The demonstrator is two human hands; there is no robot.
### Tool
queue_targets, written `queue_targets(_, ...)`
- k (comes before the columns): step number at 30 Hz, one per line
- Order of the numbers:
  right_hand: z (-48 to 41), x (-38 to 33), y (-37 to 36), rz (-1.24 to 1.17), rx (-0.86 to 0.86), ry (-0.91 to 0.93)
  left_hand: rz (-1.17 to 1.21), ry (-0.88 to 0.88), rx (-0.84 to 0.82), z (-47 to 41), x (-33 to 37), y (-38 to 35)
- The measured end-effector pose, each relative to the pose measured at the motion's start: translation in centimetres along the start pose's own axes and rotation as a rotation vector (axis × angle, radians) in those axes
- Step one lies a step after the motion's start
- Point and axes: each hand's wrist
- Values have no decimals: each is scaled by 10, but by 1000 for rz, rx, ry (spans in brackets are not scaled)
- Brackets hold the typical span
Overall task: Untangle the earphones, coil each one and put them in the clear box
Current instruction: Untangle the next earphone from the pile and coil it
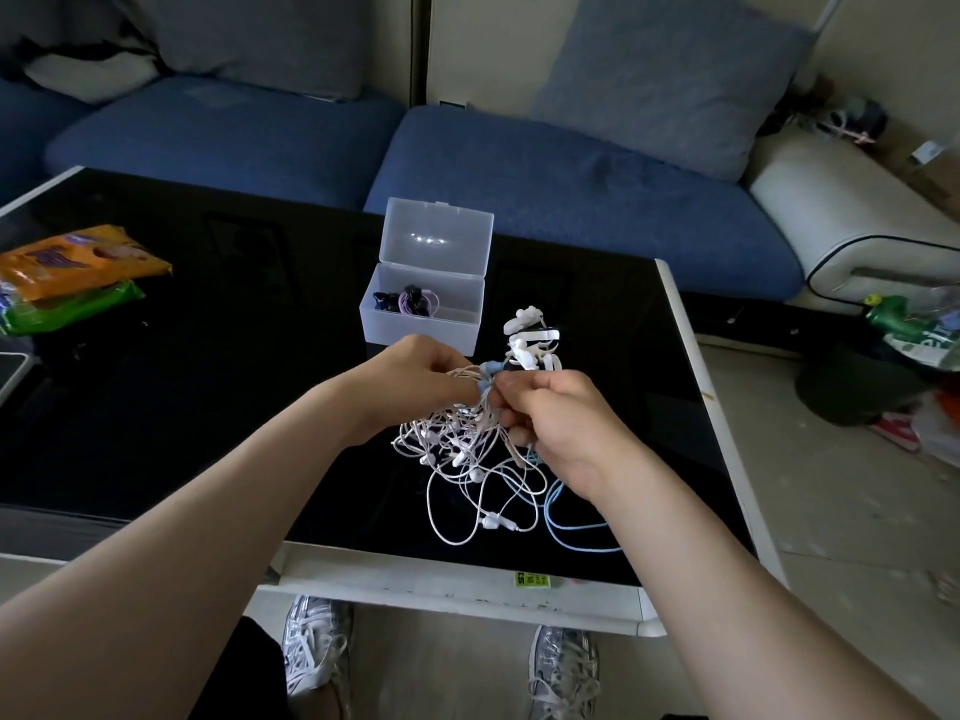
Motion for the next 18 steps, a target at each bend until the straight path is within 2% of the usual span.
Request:
queue_targets(2, 2, -1, 0, 38, 33, -2, 2, -29, -29, 1, 0, 2)
queue_targets(5, 6, -2, 3, 384, 193, 132, -15, -44, -87, 4, 1, 3)
queue_targets(8, 6, -1, 5, 606, 269, 301, -1, -55, -53, 6, 4, -2)
queue_targets(11, 5, 1, 5, 751, 284, 388, -15, -59, 1, 7, 8, -5)
queue_targets(14, 3, 0, 5, 705, 312, 413, -27, -46, 22, 4, 6, -6)
queue_targets(18, 4, 0, -3, 381, 242, 273, -33, -46, 102, 2, 4, -7)
Point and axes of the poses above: each hand's wrist, its own z-axis away from the middle knuckle, its own y-axis out of the back of the hand, x = y × z, and after that the axes turned 11 degrees about -y, right-handed
